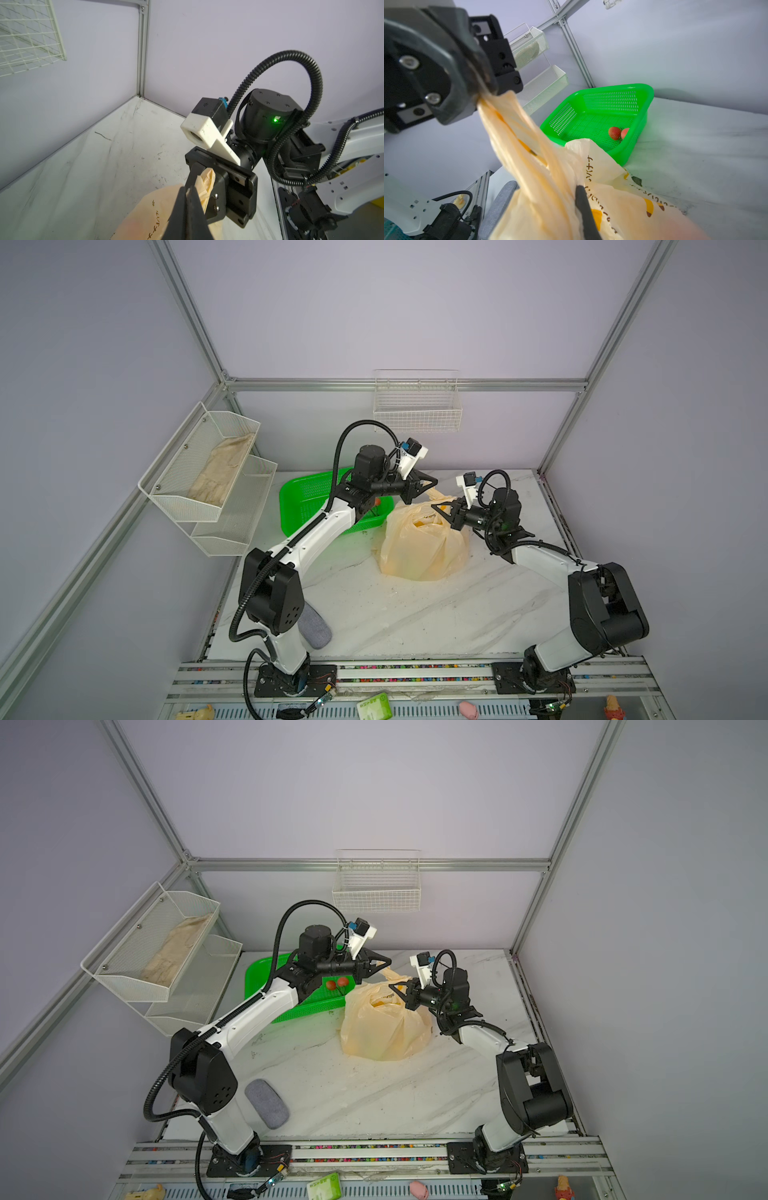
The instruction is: Place the fake fruits into the plastic bag and tie a complex knot
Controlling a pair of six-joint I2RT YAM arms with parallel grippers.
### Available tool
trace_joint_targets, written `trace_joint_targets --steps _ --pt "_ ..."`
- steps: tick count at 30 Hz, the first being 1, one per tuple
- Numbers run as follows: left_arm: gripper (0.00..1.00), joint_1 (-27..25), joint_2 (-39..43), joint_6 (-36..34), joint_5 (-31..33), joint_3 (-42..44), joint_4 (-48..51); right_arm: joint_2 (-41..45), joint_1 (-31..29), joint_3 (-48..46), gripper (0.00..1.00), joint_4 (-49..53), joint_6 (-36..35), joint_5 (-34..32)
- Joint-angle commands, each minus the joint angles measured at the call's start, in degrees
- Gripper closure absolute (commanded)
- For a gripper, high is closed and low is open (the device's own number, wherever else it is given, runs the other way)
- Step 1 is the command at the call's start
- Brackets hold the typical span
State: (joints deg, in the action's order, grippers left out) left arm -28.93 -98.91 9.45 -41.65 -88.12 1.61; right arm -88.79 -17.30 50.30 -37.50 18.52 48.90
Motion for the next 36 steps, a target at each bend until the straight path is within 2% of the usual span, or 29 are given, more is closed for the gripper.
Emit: trace_joint_targets --steps 1,6,11,19,36 --pt "1.00 -1.4 5.0 7.0 6.3 9.6 -16.1 1.2 -0.9 -0.9 1.00 -4.9 7.0 -3.8" --pt "1.00 -3.3 8.4 9.3 14.0 19.2 -23.9 1.8 -1.2 -0.9 0.95 -5.0 10.1 -7.3" --pt "1.00 -3.8 10.0 11.2 17.6 23.9 -28.3 1.1 -1.4 -0.9 0.88 -5.5 9.0 -6.2" --pt "1.00 -3.8 9.3 13.6 20.0 25.0 -30.1 0.9 -1.2 0.0 0.76 -2.3 3.1 -1.4" --pt "1.00 -5.2 10.8 18.2 22.5 26.1 -31.6 -1.1 -0.9 3.3 0.72 8.6 3.7 -9.7"
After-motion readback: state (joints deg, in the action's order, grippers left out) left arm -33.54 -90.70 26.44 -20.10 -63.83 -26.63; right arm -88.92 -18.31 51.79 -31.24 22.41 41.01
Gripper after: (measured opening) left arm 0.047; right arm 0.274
